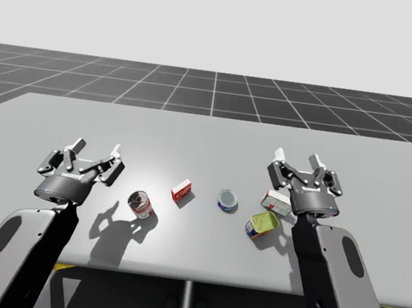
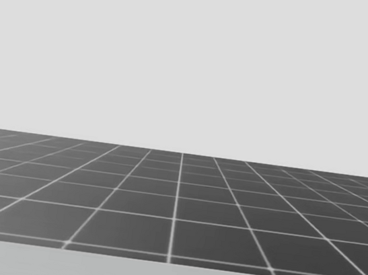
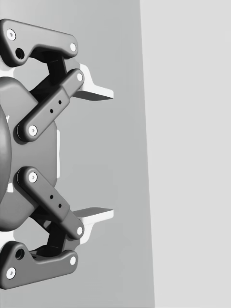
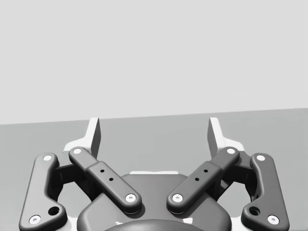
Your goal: Grasp the tuna can and hold it up.
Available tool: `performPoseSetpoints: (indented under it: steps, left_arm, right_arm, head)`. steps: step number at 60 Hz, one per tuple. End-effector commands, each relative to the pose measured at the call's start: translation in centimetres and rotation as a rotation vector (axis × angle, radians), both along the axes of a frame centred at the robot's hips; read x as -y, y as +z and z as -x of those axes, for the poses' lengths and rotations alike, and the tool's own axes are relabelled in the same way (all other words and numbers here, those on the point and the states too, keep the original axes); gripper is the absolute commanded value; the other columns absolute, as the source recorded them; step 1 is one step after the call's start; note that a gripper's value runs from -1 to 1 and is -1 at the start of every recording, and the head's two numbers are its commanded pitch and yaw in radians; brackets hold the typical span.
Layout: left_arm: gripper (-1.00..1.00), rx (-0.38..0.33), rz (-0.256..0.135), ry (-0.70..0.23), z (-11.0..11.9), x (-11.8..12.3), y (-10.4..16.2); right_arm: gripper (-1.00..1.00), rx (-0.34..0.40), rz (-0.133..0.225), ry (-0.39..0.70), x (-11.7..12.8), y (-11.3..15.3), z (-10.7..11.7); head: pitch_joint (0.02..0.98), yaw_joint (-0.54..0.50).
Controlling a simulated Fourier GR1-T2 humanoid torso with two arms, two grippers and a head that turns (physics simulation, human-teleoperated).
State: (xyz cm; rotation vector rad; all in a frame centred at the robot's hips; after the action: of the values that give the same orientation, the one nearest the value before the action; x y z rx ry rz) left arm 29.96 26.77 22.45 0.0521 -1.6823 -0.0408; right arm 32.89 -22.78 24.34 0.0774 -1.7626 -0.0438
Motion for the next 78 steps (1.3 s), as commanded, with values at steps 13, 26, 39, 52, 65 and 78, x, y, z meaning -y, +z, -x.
performPoseSetpoints:
  steps: [13, 26, 39, 52, 65, 78]
  left_arm:
    - [-1.00, -0.002, -0.006, 0.006, 0.0, 0.0, 0.0]
    - [-1.00, -0.006, -0.016, 0.016, -0.1, -0.2, -0.1]
    - [-1.00, -0.018, -0.021, 0.029, -0.3, -0.5, -0.3]
    - [-1.00, -0.019, -0.024, 0.028, -0.3, -0.5, -0.3]
    - [-1.00, -0.018, -0.024, 0.028, -0.4, -0.5, -0.3]
    - [-1.00, -0.015, -0.024, 0.030, -0.3, -0.4, -0.2]
  right_arm:
    - [-1.00, -0.033, -0.016, 0.001, 0.2, 0.3, 0.2]
    - [-1.00, -0.024, 0.000, -0.009, 0.0, 0.1, 0.1]
    - [-1.00, -0.022, 0.008, -0.014, -0.1, 0.1, 0.0]
    - [-1.00, -0.020, 0.015, -0.016, -0.1, 0.1, 0.0]
    - [-1.00, -0.020, 0.022, -0.016, -0.2, 0.1, 0.0]
    - [-1.00, -0.042, 0.026, 0.003, -0.8, 0.6, 0.7]
  head:
    - [0.157, 0.00]
    - [0.371, -0.01]
    - [0.578, -0.03]
    - [0.727, -0.12]
    - [0.812, -0.16]
    - [0.819, -0.15]
